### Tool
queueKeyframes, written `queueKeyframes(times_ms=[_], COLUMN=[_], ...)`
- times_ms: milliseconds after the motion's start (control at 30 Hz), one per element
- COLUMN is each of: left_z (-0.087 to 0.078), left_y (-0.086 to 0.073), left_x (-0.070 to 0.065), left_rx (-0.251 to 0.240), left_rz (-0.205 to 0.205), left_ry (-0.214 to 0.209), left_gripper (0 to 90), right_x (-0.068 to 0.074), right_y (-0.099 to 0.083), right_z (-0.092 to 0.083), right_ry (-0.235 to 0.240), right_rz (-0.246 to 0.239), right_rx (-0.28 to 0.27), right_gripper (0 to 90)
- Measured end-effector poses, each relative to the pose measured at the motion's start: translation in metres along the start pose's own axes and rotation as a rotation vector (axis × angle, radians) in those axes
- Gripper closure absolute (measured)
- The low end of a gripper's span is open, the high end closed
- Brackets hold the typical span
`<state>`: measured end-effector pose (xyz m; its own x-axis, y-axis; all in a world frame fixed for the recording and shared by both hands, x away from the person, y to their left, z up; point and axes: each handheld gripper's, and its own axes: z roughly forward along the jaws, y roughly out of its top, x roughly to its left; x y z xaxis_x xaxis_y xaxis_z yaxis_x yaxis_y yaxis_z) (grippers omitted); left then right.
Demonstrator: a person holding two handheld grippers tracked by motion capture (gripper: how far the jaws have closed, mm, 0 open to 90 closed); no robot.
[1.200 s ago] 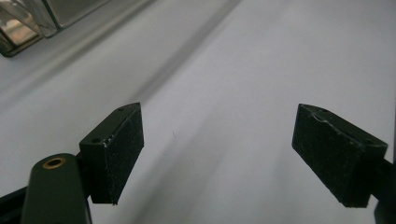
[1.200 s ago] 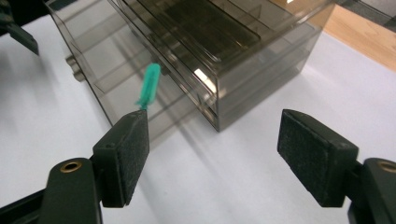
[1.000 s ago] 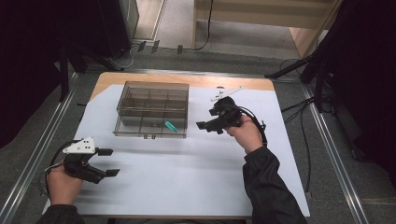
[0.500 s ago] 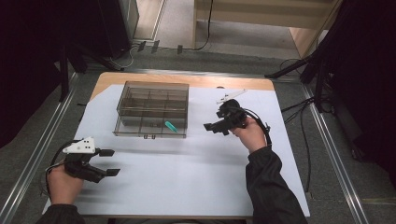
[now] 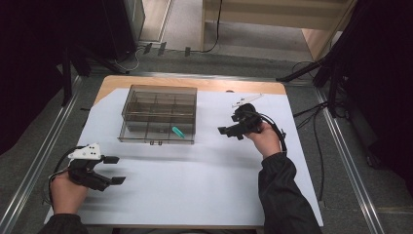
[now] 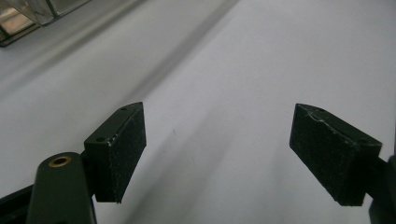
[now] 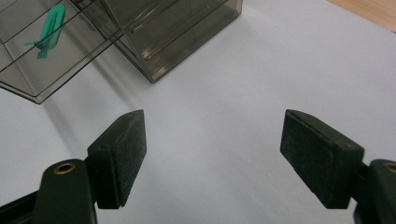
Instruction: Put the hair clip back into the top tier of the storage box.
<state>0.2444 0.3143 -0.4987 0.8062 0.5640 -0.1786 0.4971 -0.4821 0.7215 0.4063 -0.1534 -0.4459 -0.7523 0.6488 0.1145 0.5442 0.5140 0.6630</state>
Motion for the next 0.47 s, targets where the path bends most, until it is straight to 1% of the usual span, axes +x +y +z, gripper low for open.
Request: queueKeyframes(times_ms=[67,133,333,467], left_z=[0.0002,0.0011,-0.0001,-0.0015], left_y=[-0.0001,0.0001,0.0000,-0.0002], left_x=[0.0001,0.0002,-0.0001,0.0005], left_rx=[0.000,0.001,-0.004,-0.016], left_rz=[-0.001,0.000,-0.003,-0.011], left_ry=[0.000,0.003,0.005,0.008], left_gripper=[19.4,19.4,19.3,19.3], right_x=[-0.0001,-0.0009,-0.0002,0.0013], right_y=[0.0000,0.0006,0.0000,0.0002], right_z=[0.0000,0.0004,0.0016,0.0045], right_ry=[0.003,0.016,0.012,0.017], right_rz=[0.005,0.017,0.020,0.004], right_rx=[0.001,0.005,0.016,0.027], right_gripper=[23.7,23.7,23.7,23.5])
